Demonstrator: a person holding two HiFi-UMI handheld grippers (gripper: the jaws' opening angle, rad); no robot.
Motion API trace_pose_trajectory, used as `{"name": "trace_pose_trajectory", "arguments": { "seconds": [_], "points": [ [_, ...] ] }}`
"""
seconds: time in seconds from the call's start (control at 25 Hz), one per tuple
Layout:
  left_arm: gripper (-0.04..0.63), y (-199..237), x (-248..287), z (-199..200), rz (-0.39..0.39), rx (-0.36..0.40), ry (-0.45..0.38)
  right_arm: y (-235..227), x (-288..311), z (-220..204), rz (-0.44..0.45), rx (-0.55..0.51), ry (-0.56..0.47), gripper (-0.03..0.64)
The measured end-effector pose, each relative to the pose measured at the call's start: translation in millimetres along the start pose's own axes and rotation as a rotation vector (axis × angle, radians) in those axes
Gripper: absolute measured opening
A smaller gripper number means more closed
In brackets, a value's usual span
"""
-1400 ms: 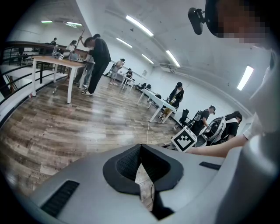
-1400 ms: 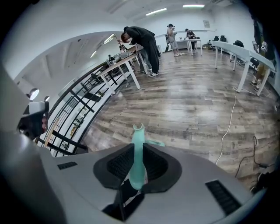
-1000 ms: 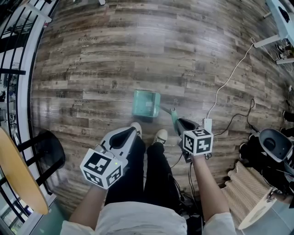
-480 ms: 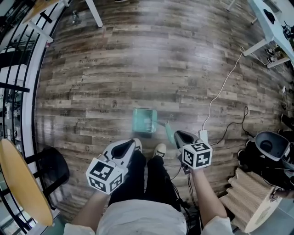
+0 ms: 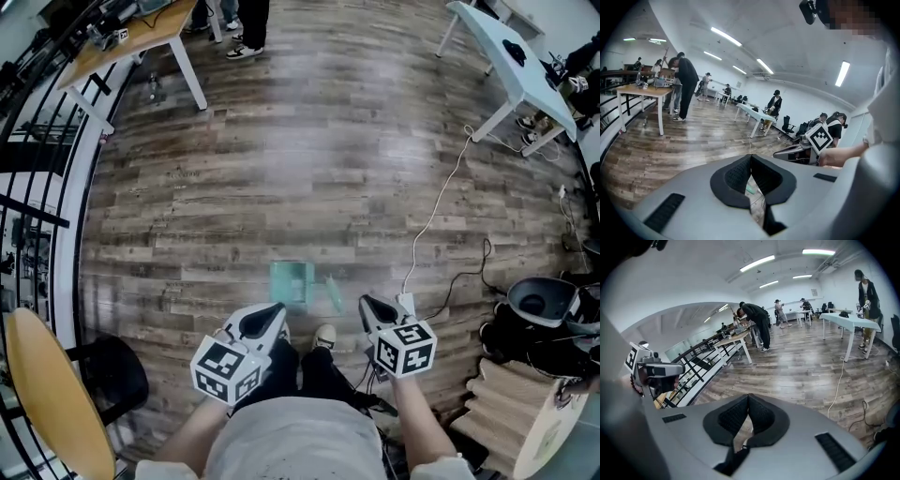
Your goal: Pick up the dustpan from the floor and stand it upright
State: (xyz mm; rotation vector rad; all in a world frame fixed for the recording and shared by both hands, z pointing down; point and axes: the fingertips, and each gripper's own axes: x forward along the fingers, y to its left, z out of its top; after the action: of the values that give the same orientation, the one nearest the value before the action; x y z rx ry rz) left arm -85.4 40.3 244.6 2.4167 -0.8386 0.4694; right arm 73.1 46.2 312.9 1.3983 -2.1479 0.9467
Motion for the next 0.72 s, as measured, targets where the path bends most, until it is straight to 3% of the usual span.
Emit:
{"name": "trace_pose_trajectory", "arguments": {
  "seconds": [0.36,0.72],
  "points": [
    [0.024,-37.1,-24.7,11.2,-0.018,0.053,0.0,13.7,-50.3,20.9,-0.031,-0.026,-0.088,0.026],
    [0.025,-56.4,-26.3,40.1,-0.031,0.078,-0.062,7.3,-80.8,39.1,-0.068,-0.017,-0.158,0.026]
  ]
}}
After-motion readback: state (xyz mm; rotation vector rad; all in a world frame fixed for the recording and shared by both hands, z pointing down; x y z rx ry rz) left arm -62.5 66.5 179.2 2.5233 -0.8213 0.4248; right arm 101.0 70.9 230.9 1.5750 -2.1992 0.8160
